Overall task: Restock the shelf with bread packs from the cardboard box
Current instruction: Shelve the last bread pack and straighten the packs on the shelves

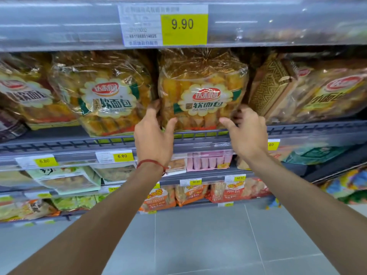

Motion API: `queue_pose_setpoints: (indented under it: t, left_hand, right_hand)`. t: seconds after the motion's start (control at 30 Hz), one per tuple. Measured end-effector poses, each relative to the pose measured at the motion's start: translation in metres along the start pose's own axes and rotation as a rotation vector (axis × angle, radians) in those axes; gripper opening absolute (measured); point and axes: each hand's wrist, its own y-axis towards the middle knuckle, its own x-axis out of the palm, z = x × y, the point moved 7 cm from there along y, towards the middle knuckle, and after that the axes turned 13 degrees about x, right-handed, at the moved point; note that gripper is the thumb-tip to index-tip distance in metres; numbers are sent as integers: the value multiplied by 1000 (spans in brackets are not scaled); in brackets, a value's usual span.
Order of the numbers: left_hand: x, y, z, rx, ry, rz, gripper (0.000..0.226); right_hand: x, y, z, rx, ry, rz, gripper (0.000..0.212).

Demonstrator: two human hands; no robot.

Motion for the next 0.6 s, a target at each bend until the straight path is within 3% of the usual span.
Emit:
queue_pose_setpoints:
  t: [0.23,0.47,0.6]
  left_hand:
    - [-7,9,3,-55,-60,59,43]
    - [-23,-10,4,71,-170,-66,45]
    - [-61,-28,-12,155,-92,17,37]
  right_hand:
    - [-6,7,1,-19,5,87,19]
    - [-5,-54,4,59,148,54,59]
    - [21,-107,-2,8,180,60,49]
